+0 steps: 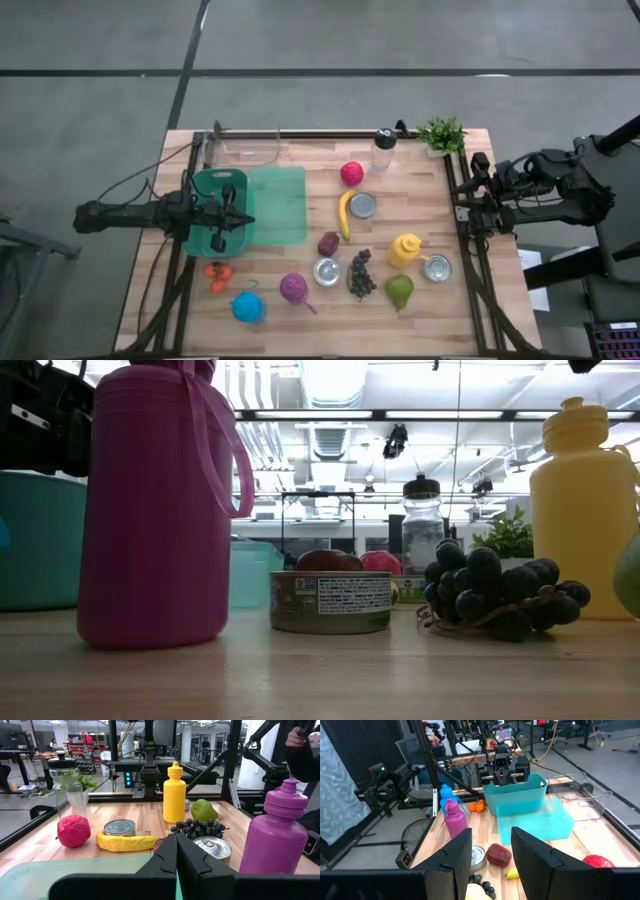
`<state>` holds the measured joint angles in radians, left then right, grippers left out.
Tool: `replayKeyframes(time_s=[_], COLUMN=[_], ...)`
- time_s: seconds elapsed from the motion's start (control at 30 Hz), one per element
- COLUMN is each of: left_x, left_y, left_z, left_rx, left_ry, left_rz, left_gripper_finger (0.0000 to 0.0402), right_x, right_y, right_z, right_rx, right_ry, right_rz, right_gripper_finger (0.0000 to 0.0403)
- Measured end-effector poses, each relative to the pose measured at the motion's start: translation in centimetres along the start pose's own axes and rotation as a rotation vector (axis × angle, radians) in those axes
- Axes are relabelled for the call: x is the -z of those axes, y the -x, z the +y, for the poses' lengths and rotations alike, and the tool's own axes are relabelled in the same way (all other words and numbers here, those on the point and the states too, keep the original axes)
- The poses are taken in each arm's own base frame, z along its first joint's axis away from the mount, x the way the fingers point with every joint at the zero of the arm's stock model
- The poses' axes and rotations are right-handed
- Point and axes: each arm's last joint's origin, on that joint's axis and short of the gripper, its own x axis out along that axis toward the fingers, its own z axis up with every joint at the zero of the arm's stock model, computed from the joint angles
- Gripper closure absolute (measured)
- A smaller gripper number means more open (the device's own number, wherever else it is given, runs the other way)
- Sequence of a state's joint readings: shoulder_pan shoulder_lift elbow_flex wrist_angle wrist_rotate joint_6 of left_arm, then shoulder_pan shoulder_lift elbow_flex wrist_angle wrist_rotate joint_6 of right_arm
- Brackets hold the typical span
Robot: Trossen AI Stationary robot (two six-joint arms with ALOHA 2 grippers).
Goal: Pick & Place Food Item
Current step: Put the yellow water bottle into the transparent bin
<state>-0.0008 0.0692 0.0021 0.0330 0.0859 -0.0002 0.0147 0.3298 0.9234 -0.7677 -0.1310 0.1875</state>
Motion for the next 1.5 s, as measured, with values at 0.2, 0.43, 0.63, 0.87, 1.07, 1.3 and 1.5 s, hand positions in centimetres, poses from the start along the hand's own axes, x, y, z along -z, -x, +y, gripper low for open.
replayKeyframes(time_s=[0.2,0.43,0.63,0.87,1.07,1.3,1.5], left_x=[0.0,0.0,0.0,0.0,0.0,0.0,0.0], left_y=[0.0,0.0,0.0,0.0,0.0,0.0,0.0], left_z=[0.0,0.0,0.0,0.0,0.0,0.0,0.0], left_rx=[0.0,0.0,0.0,0.0,0.0,0.0,0.0], left_ry=[0.0,0.0,0.0,0.0,0.0,0.0,0.0], left_rz=[0.0,0.0,0.0,0.0,0.0,0.0,0.0], left_gripper_finger=[0.0401,0.0401,0.0401,0.0401,0.0401,0.0401,0.0401], right_x=[0.0,-0.1,0.2,-0.2,-1.5,-3.3,-3.9], right_y=[-0.3,-2.0,-4.6,-7.1,-8.2,-9.2,-10.3], right_z=[0.0,0.0,-0.3,-0.6,-0.6,-0.6,-0.6], right_rx=[-0.001,-0.087,-0.072,-0.054,-0.007,0.093,0.158], right_ry=[0.055,0.05,0.046,0.025,0.008,-0.048,-0.14], right_rz=[0.017,0.11,0.239,0.336,0.442,0.592,0.736], right_gripper_finger=[0.0268,0.0268,0.0268,0.0268,0.0268,0.0268,0.0268])
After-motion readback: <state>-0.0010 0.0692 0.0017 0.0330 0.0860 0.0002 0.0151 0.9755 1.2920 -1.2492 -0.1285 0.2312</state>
